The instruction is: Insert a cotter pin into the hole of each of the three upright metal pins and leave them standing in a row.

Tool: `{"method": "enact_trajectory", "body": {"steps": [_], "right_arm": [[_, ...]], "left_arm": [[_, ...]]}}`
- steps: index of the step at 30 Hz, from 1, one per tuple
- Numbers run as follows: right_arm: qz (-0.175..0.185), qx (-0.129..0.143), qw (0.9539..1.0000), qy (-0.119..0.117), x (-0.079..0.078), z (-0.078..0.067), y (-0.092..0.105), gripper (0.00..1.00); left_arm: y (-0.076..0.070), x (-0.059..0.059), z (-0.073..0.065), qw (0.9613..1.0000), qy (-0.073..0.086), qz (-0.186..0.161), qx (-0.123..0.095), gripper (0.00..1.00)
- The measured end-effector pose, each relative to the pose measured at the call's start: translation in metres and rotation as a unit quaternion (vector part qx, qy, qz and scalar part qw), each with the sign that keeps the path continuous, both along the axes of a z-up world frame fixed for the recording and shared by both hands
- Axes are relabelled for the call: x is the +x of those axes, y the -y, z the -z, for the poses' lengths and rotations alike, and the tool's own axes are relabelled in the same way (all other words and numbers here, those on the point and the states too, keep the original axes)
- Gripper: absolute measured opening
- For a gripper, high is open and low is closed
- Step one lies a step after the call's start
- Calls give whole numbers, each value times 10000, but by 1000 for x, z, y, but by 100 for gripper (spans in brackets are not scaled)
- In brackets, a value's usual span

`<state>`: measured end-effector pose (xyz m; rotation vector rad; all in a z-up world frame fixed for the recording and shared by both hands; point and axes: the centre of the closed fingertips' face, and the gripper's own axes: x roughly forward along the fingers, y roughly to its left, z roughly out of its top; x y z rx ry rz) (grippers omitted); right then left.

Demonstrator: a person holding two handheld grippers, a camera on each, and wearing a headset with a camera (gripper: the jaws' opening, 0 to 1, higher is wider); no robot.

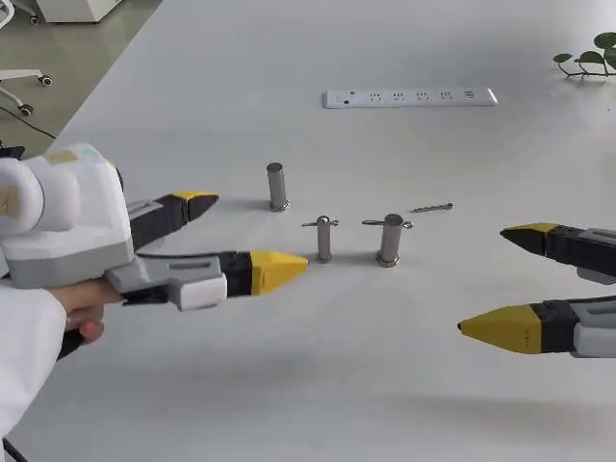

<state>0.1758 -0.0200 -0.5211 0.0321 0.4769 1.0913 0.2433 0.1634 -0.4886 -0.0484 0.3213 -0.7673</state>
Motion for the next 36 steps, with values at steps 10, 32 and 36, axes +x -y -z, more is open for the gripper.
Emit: {"method": "enact_trajectory", "body": {"steps": [10, 32, 36], "right_arm": [[145, -34, 9999, 28, 0, 0, 15, 97], [261, -115, 9993, -262, -7, 8, 28, 96], [263, -83, 9991, -316, -8, 9, 27, 95]], "left_arm": [[-5, 66, 5, 9993, 229, -281, 114, 61], [5, 121, 68, 9973, -208, -257, 657, 18], [6, 122, 72, 9967, -215, -250, 742, 13]]}}
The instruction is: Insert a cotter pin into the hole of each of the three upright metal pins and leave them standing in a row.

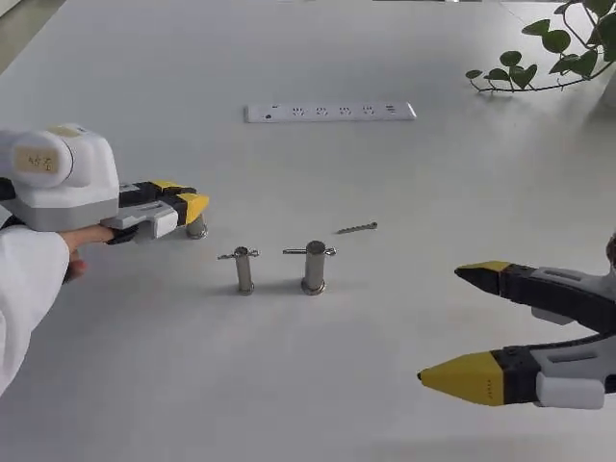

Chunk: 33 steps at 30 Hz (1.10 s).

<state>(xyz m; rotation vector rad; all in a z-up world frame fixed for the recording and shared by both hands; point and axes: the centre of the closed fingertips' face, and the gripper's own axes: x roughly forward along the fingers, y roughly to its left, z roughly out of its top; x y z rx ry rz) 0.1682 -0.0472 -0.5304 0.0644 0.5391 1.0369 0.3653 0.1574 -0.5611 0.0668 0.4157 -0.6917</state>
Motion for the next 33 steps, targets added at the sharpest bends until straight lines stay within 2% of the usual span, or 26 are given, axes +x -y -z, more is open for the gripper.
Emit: {"method": "enact_trajectory", "body": {"steps": [3, 7, 9, 11, 17, 20, 23, 28, 29, 33], "right_arm": [[-29, -10, 10000, -22, -2, 1, -1, 95], [-42, -16, 10000, -38, -3, 2, -2, 95], [-37, -20, 10000, -50, -3, 3, -2, 94], [-41, -35, 10000, -54, -3, 3, -1, 94], [-1, -45, 10000, -69, -3, 3, 0, 94], [23, -87, 9999, -95, -2, 5, 2, 94], [31, -125, 9999, -64, -2, 4, 3, 95], [8, -79, 10000, -39, -2, 1, 1, 95], [7, -36, 10000, -23, -3, -1, 0, 95], [-12, 37, 10000, 8, -6, -4, -3, 95]], "left_arm": [[1, 0, 2, 9999, 12, 56, 103, 12], [1, -2, 4, 9998, -5, 136, 134, 12], [1, -3, 4, 9993, 74, 240, 293, 12], [0, -3, 4, 9985, 74, 316, 438, 12], [-4, -3, 4, 9990, -20, 198, 407, 11], [-8, -3, 0, 9993, -127, 143, 336, 11], [-11, -6, -13, 9996, -50, 183, 219, 11], [-16, -15, -47, 9991, 165, 337, 186, 11], [-16, -19, -58, 9986, 296, 400, 185, 11], [-17, -36, -83, 9971, 435, 577, 243, 11]]}}
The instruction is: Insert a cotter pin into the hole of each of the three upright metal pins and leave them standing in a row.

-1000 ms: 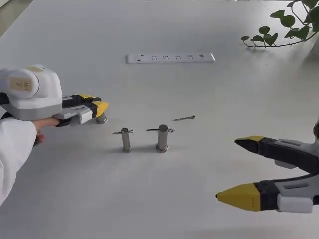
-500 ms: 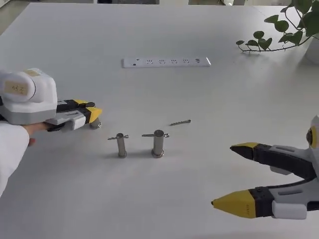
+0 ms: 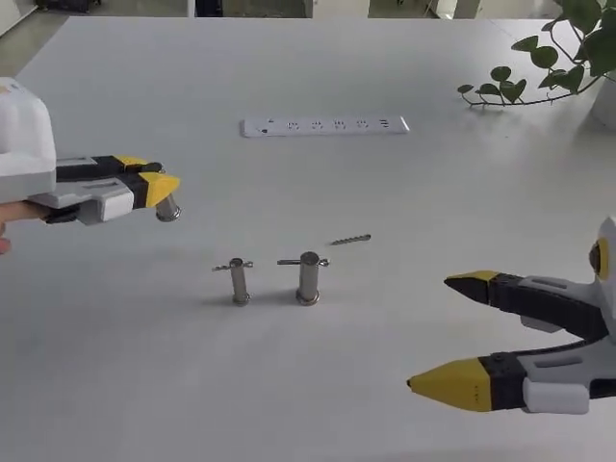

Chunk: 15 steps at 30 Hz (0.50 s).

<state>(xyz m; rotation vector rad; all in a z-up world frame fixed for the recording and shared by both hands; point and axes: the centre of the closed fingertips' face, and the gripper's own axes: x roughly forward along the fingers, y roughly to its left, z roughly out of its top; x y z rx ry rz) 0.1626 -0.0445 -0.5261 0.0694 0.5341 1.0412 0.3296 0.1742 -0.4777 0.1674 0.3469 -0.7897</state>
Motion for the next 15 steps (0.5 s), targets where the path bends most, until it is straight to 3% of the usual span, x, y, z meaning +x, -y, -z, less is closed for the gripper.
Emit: {"method": "enact_trajectory", "body": {"steps": [2, 5, 8, 15], "right_arm": [[-28, 11, 10000, 26, -2, -1, -1, 95], [-60, 30, 10000, 41, -3, -2, -3, 94], [-75, 39, 9999, 80, -4, -3, -3, 94], [22, 9, 9997, 228, -5, -6, 1, 94]], "left_arm": [[2, -10, -13, 9995, 166, 217, 134, 11], [6, -23, -29, 9995, 175, 269, 9, 11], [15, -39, -45, 9984, 324, 433, -149, 11], [37, -68, -54, 9963, 356, 772, -84, 11]]}}
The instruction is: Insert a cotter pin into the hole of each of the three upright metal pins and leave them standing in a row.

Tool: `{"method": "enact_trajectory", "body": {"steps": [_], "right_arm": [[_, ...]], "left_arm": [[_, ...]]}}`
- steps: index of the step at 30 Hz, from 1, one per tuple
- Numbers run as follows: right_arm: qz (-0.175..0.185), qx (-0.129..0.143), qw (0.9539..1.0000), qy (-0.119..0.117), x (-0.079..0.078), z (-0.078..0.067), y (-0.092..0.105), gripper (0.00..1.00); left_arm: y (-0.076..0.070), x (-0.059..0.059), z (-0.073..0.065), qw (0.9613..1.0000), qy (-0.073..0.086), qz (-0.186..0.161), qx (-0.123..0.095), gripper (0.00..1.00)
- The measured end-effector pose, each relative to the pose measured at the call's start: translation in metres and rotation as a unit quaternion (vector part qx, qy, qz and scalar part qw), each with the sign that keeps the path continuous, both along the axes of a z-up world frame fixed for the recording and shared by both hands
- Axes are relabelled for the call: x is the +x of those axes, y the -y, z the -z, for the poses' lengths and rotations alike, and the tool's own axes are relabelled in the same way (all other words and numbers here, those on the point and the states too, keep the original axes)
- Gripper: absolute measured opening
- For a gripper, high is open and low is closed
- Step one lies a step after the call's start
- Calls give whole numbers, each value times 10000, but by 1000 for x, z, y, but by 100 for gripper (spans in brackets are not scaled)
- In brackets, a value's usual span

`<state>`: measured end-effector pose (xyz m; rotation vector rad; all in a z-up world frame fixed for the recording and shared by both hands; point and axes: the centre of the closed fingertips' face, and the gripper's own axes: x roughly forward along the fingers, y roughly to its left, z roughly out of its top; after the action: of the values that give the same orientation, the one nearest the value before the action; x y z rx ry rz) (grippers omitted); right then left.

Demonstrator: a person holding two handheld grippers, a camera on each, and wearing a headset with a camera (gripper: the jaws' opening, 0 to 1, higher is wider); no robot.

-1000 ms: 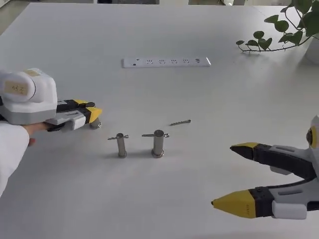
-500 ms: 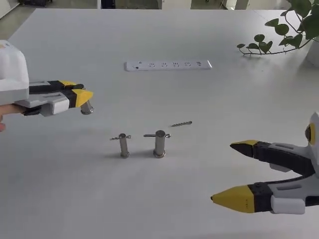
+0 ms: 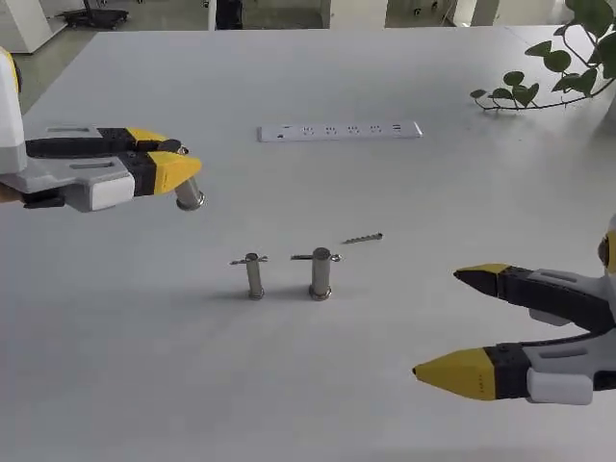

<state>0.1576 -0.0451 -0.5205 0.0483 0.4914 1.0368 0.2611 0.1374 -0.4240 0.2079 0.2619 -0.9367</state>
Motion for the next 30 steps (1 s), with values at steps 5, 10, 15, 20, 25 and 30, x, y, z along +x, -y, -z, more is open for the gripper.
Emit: {"method": "enact_trajectory", "body": {"steps": [5, 10, 15, 20, 25, 30], "right_arm": [[50, 3, 10000, 22, -2, 0, 3, 94], [112, 32, 9999, 24, -4, 1, 5, 93], [154, 48, 9999, -29, -7, 4, 5, 94], [124, -37, 9999, -78, -9, 8, 5, 93], [152, -38, 9998, -83, -8, 7, 5, 94], [167, -50, 9998, -122, -9, 8, 5, 94]], "left_arm": [[18, -16, 6, 9997, -71, 224, 61, 11], [29, -26, 26, 9994, -184, 298, 85, 11], [46, -40, 50, 9977, -496, 456, 62, 11], [59, -43, 64, 9968, -564, 516, 228, 11], [66, -45, 75, 9956, -642, 643, 238, 11], [77, -48, 98, 9929, -826, 777, 360, 11]]}}
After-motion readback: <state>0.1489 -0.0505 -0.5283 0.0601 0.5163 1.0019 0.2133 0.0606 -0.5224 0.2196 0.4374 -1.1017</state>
